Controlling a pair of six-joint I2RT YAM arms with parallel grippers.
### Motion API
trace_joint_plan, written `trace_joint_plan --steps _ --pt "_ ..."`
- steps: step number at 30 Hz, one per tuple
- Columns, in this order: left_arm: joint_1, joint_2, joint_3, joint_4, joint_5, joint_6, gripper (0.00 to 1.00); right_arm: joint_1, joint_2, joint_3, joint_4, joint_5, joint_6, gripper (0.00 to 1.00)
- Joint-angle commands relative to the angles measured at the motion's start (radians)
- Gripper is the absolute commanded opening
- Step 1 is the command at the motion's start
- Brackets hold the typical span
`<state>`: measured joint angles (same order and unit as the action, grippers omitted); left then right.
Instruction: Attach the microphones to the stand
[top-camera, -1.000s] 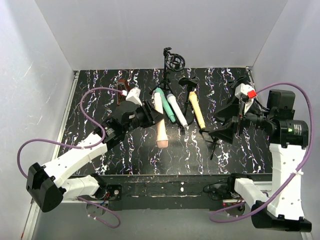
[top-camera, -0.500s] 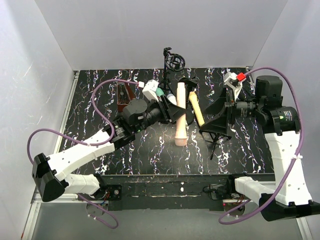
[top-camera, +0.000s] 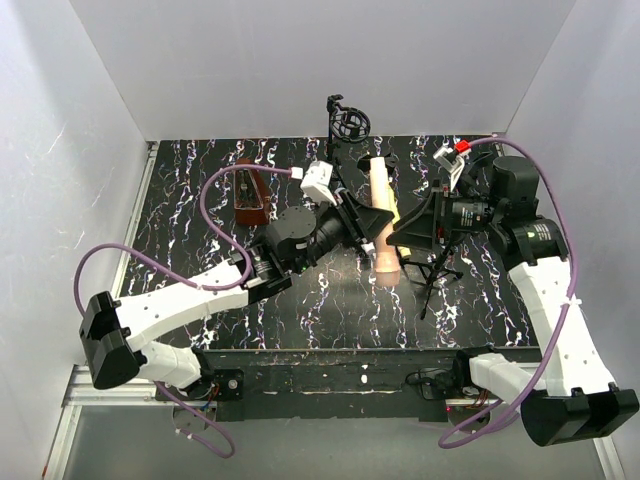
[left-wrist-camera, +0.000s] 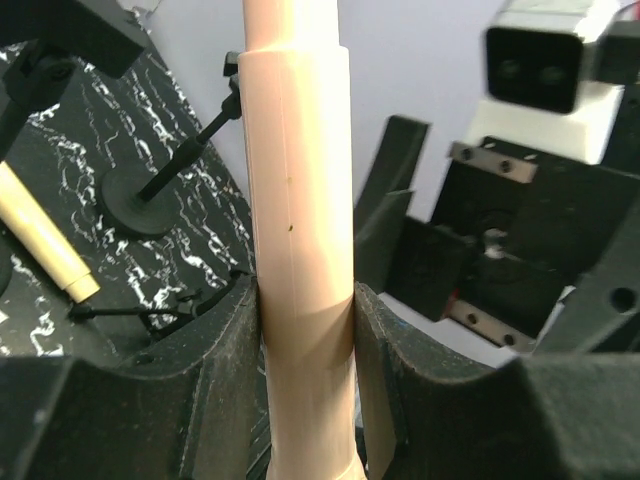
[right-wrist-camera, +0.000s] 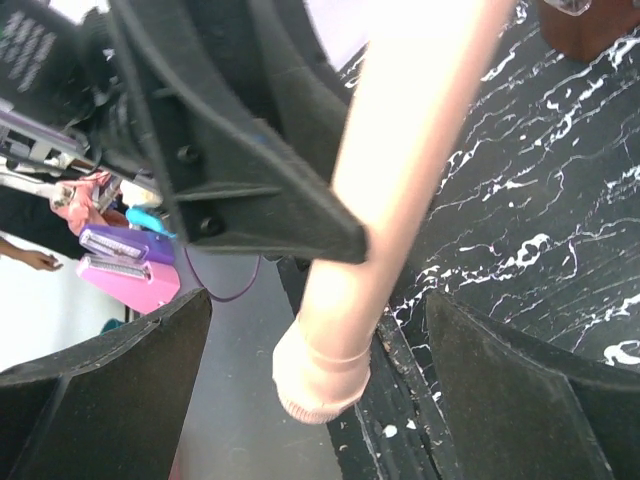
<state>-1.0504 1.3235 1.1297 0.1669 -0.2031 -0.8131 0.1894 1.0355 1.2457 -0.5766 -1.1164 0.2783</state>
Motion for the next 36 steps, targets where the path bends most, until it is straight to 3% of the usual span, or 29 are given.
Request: trace_joint_plan --steps 1,6,13,15,18,20,24,29,32,36 --pt "-0.040 0.022 0.068 0.111 -0.117 0.002 0.00 0.012 -0.019 -0.041 0.132 0.059 0.122 0.94" --pt "-0.076 0.054 0.079 0.166 -0.191 0.003 0.00 0.012 -0.022 -0.107 0.231 0.027 0.208 0.87" --pt "-0.086 0.082 0.084 0.218 -0.219 0.005 0.00 0.016 -0.037 -0.150 0.332 -0.049 0.275 0.62" --pt "-0.086 0.086 0.084 0.223 -0.211 0.002 0.00 0.016 -0.041 -0.175 0.380 -0.066 0.312 0.48" --pt "-0.086 0.074 0.081 0.215 -0.191 0.002 0.00 0.016 -0.046 -0.181 0.383 -0.079 0.311 0.15" --pt "-0.086 0.053 0.073 0.201 -0.182 0.003 0.15 0.016 -0.052 -0.163 0.330 -0.077 0.257 0.04" --pt "-0.083 -0.026 0.055 0.116 -0.156 0.020 0.63 0.013 -0.064 -0.094 0.161 -0.066 0.048 0.01" --pt "-0.050 -0.179 0.012 -0.070 -0.075 0.051 0.98 0.012 -0.017 0.105 -0.240 -0.008 -0.407 0.01" --pt "-0.001 -0.291 -0.005 -0.192 0.008 0.077 0.98 0.013 0.072 0.304 -0.596 0.129 -0.744 0.01" --pt "0.101 -0.346 0.070 -0.415 0.198 0.115 0.98 0.012 0.136 0.509 -0.811 0.340 -1.054 0.01"
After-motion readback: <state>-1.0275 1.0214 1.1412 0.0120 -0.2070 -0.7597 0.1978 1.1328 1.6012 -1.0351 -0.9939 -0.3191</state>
